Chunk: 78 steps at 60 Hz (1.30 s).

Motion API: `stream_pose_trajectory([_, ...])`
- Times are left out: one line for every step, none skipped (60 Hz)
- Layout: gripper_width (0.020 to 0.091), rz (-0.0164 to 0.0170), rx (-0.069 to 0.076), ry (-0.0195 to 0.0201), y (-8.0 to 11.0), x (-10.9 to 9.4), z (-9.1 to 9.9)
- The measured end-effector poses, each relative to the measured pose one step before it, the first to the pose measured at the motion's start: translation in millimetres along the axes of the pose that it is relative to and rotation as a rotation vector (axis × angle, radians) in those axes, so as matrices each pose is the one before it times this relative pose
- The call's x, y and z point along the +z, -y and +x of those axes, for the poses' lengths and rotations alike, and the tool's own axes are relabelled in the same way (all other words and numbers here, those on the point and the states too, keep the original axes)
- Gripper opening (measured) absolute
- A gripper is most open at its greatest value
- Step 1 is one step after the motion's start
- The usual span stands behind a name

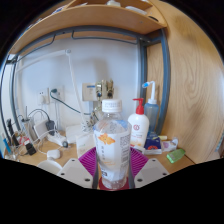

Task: Pour water

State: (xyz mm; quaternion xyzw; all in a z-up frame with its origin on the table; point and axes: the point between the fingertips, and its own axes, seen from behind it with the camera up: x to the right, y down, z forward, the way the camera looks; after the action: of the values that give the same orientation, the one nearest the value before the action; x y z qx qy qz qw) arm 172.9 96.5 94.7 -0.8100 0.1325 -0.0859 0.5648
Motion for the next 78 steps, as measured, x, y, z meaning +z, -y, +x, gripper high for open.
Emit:
stream_pose_trajectory([0.042,-0.00251,-0.0013,-0.0004,-2.48,0.77,-0.05])
stream_pose_trajectory([0.042,-0.0036,-0.0009,0.0002,-3.03,0.68,-0.24])
stream_pose_trajectory([0.0449,-0.00545,-0.001,0.00055,-3.46,0.59,0.18])
stream_pose_trajectory([0.0447,0.01538,-0.0024,0.00187,1.41,0.29,0.09])
stream_pose_trajectory([0.0456,0.01522,0.0024,-0.00233,1.44,-0.48,-0.99])
stream_pose_trajectory([0.0466,-0.00103,-0.0002,-0.00014,-1.5,-0.34,0.14])
stream_pose_trajectory([0.0471,-0.00401,-0.0012,0.00032,-1.72,-0.68,0.29])
stream_pose_trajectory([0.0477,0.00889,0.0014,0.00025,1.6,-0.6,0.21])
stream_pose_trajectory([0.0489,0.00163,0.0013,-0.00043,-0.17,-0.45,0.19])
stream_pose_trajectory([0.0498,-0.00018,0.0013,-0.00051,-0.7,-0.86,-0.14])
stream_pose_trajectory([0.0509,0.00369,0.0018,-0.00138,0.11,-0.86,0.23])
stream_pose_trajectory([0.0518,0.00149,0.0017,-0.00214,-0.34,-0.84,0.34])
stream_pose_trajectory([0.0523,-0.00008,0.0022,-0.00287,-0.81,-0.69,0.25])
stream_pose_trajectory([0.0529,0.00427,0.0008,-0.00259,-1.28,0.28,1.27])
stream_pose_trajectory([0.0535,-0.00504,0.0002,-0.00813,-1.07,-0.99,1.18])
stream_pose_trajectory([0.0542,-0.00921,-0.0024,-0.01121,-2.4,-0.69,2.48])
stream_pose_trajectory([0.0556,-0.01302,-0.0027,-0.0102,-3.03,-0.82,1.67])
stream_pose_trajectory([0.057,-0.01644,-0.0015,-0.00379,-4.38,-0.41,0.57])
stream_pose_trajectory([0.0592,-0.01827,-0.0023,-0.00287,-4.7,-0.23,0.39])
stream_pose_trajectory([0.0612,-0.01674,-0.0033,-0.00016,-4.33,-0.36,-0.02])
stream_pose_trajectory([0.0626,-0.0121,-0.0038,0.00025,-3.28,-0.66,0.1])
stream_pose_trajectory([0.0632,-0.00691,-0.0054,0.00059,-2.16,-0.84,-0.12])
stream_pose_trajectory([0.0636,-0.00014,-0.0071,0.00094,-1.8,-0.43,0.97])
stream_pose_trajectory([0.0634,-0.00535,-0.0078,-0.00226,-1.9,-2.2,-0.11])
stream_pose_trajectory([0.0635,-0.00468,-0.0086,0.00157,-1.21,-2.24,-0.26])
stream_pose_trajectory([0.064,-0.00426,-0.0101,0.00629,-1.02,-2.65,-1.17])
stream_pose_trajectory([0.0652,-0.00434,-0.0102,0.00757,-1.14,-2.83,-1.04])
stream_pose_trajectory([0.067,-0.0059,-0.0094,0.0048,-1.53,-3.2,-0.28])
stream_pose_trajectory([0.0683,-0.00821,-0.0084,0.00537,-2.26,-3.18,-0.16])
stream_pose_trajectory([0.0695,-0.01128,-0.0058,0.00452,-3.04,-3.59,0.23])
stream_pose_trajectory([0.07,-0.01297,-0.0039,0.00747,-3.33,-3.51,0.01])
stream_pose_trajectory([0.0698,-0.01823,-0.0026,0.00594,-4.04,-4.16,-0.19])
stream_pose_trajectory([0.0698,-0.01919,-0.0007,0.00801,-4.46,-4.2,0.06])
stream_pose_trajectory([0.0701,-0.01893,0.0003,0.00839,-4.54,-4.67,-0.12])
stream_pose_trajectory([0.0701,-0.01884,0.0011,0.00923,-4.47,-5.11,-0.28])
stream_pose_trajectory([0.0702,-0.01745,0.0008,0.00997,-4.1,-5.04,-0.3])
stream_pose_trajectory([0.0704,-0.01642,0.0002,0.00949,-3.78,-5.53,-0.24])
stream_pose_trajectory([0.0705,-0.01596,0.0004,0.0096,-3.36,-5.54,-0.08])
stream_pose_trajectory([0.071,-0.01495,-0.0012,0.01078,-4.71,-4.96,0.53])
stream_pose_trajectory([0.071,-0.01658,-0.0009,0.00792,-3.35,-6.03,-0.28])
stream_pose_trajectory([0.0711,-0.01484,-0.0031,0.00777,-2.53,-6.33,0.19])
stream_pose_trajectory([0.0711,-0.012,-0.0057,0.00782,-2.11,-5.87,0.36])
stream_pose_trajectory([0.0711,-0.01072,-0.0072,0.00768,-1.82,-5.96,0.26])
stream_pose_trajectory([0.071,-0.0114,-0.0074,0.00761,-1.81,-5.78,0.21])
stream_pose_trajectory([0.071,-0.01208,-0.0071,0.00808,-1.9,-5.57,-0.03])
stream_pose_trajectory([0.071,-0.01139,-0.0079,0.00759,-1.37,-5.5,0.35])
stream_pose_trajectory([0.0712,-0.00773,-0.0079,0.00616,-0.38,-5.6,0.36])
stream_pose_trajectory([0.071,-0.00499,-0.0073,0.00474,0.22,-5.56,0.65])
stream_pose_trajectory([0.0712,-0.00555,-0.0064,0.01042,1.75,-4.7,1.85])
stream_pose_trajectory([0.071,0.00262,-0.0021,0.0028,-0.35,-5.4,-1.24])
stream_pose_trajectory([0.0711,-0.00003,-0.0018,0.0079,1.02,-4.55,-0.51])
stream_pose_trajectory([0.0711,-0.00074,0.0,0.0083,1.13,-4.75,-0.76])
stream_pose_trajectory([0.0712,0.00012,0.0021,0.00771,1.27,-4.45,-0.82])
stream_pose_trajectory([0.0714,0.00069,0.0035,0.00672,1.65,-4.56,-0.69])
stream_pose_trajectory([0.0714,0.00333,0.004,0.00524,1.87,-4.2,-0.59])
stream_pose_trajectory([0.0711,0.00479,0.0046,0.00492,2.53,-4.11,-0.51])
stream_pose_trajectory([0.0711,0.00479,0.0048,0.00526,2.43,-3.98,-0.6])
stream_pose_trajectory([0.0711,0.00493,0.0044,0.00593,2.06,-3.93,-1.04])
stream_pose_trajectory([0.0712,-0.00168,0.001,0.00692,3.4,-3.48,0.11])
stream_pose_trajectory([0.071,0.00489,0.0008,0.00391,1.53,-3.33,-1.65])
stream_pose_trajectory([0.0706,0.00118,-0.0023,0.00423,1.03,-3.08,-1.24])
stream_pose_trajectory([0.0705,-0.00037,-0.003,0.00415,0.92,-2.9,-1.08])
stream_pose_trajectory([0.0701,0.00035,-0.001,0.00443,0.98,-2.4,-1.18])
stream_pose_trajectory([0.0703,0.00196,0.0008,0.00478,1.24,-2.3,-1.63])
stream_pose_trajectory([0.0704,0.00293,0.0004,0.0052,1.6,-2.15,-1.63])
stream_pose_trajectory([0.0703,0.00336,0.0008,0.00518,1.43,-1.97,-1.59])
stream_pose_trajectory([0.0704,0.00394,0.0014,0.00534,1.88,-2.0,-1.9])
stream_pose_trajectory([0.0704,0.00094,0.003,0.00553,2.64,-2.01,-2.55])
stream_pose_trajectory([0.0704,0.00523,0.003,0.00765,1.47,-1.44,-2.37])
stream_pose_trajectory([0.0704,0.00484,0.0015,0.00764,1.78,-1.68,-2.58])
stream_pose_trajectory([0.0704,0.00474,0.0004,0.00767,2.08,-1.46,-2.59])
stream_pose_trajectory([0.0704,0.00424,-0.0002,0.00767,2.16,-1.57,-2.71])
stream_pose_trajectory([0.0704,0.00419,-0.0003,0.00696,1.93,-1.52,-2.66])
stream_pose_trajectory([0.0704,0.00489,-0.0007,0.00651,2.46,-1.49,-2.33])
stream_pose_trajectory([0.0704,0.00626,-0.0012,0.00606,2.76,-1.12,-2.35])
stream_pose_trajectory([0.0704,0.00726,-0.0023,0.0053,2.91,-1.31,-2.06])
stream_pose_trajectory([0.0703,0.00648,-0.003,0.00537,3.05,-1.24,-1.99])
stream_pose_trajectory([0.0704,0.00597,-0.0044,0.00518,2.66,-0.71,-2.04])
